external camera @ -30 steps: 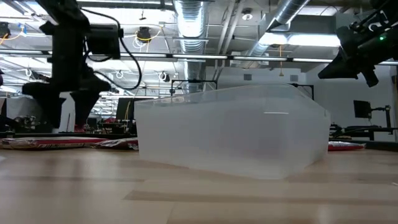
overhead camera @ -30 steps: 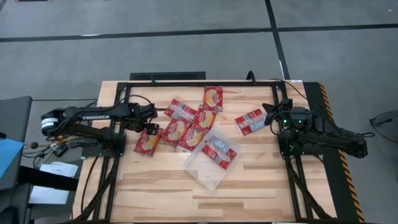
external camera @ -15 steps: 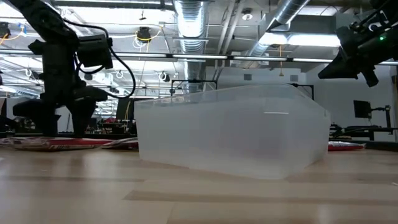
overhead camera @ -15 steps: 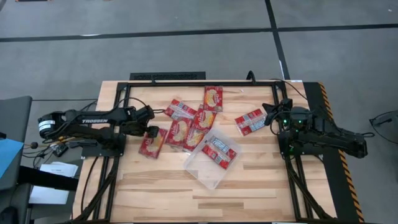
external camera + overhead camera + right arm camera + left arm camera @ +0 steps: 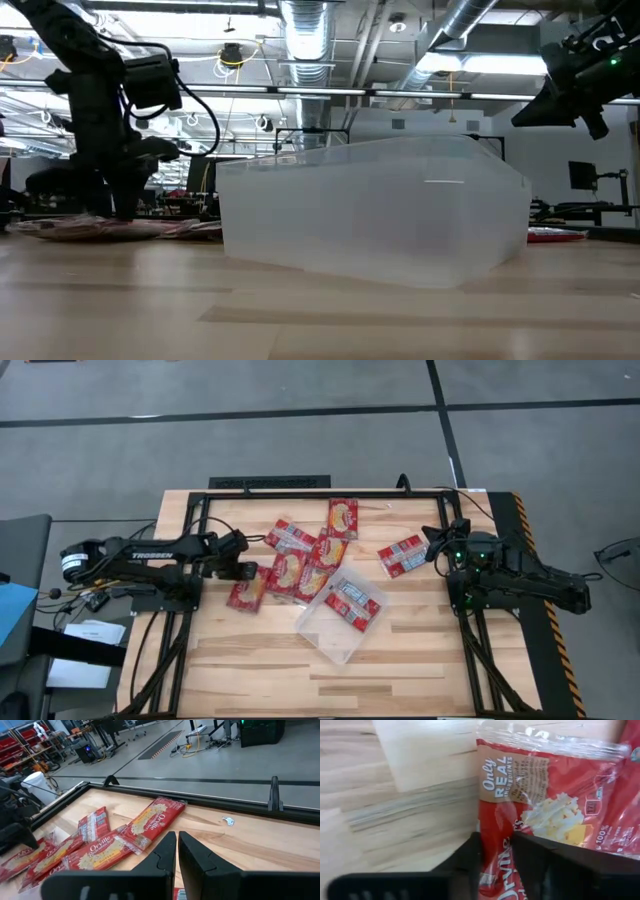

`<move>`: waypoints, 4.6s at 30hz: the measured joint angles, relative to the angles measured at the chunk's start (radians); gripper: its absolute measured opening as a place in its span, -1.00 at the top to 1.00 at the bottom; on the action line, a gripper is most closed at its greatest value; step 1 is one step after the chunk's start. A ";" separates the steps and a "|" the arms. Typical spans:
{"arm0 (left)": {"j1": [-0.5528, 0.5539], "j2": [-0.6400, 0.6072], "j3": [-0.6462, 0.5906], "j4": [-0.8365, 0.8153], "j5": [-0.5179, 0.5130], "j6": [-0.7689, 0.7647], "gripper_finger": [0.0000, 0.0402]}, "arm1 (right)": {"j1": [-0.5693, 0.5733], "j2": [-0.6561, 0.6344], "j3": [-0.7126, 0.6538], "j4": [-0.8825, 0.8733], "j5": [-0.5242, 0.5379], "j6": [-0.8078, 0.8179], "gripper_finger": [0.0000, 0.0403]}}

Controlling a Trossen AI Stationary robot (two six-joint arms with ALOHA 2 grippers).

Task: Sort popcorn bags into baskets
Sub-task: Put the red popcorn bag into the transparent bin

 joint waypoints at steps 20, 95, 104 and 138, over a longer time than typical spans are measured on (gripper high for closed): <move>-0.024 0.004 0.275 -0.066 0.016 -0.124 1.00 | 0.000 0.000 0.000 0.000 -0.004 0.000 0.77; -0.839 1.119 1.691 -0.742 -0.840 -1.286 1.00 | 0.001 0.000 0.000 -0.012 -0.007 0.000 0.77; -0.842 1.154 1.692 -0.739 -0.793 -1.282 1.00 | 0.001 0.000 0.000 -0.013 -0.008 0.001 0.77; -0.886 1.153 1.825 -0.691 -0.868 -1.246 0.49 | 0.037 0.016 0.026 0.223 -0.498 -0.207 0.77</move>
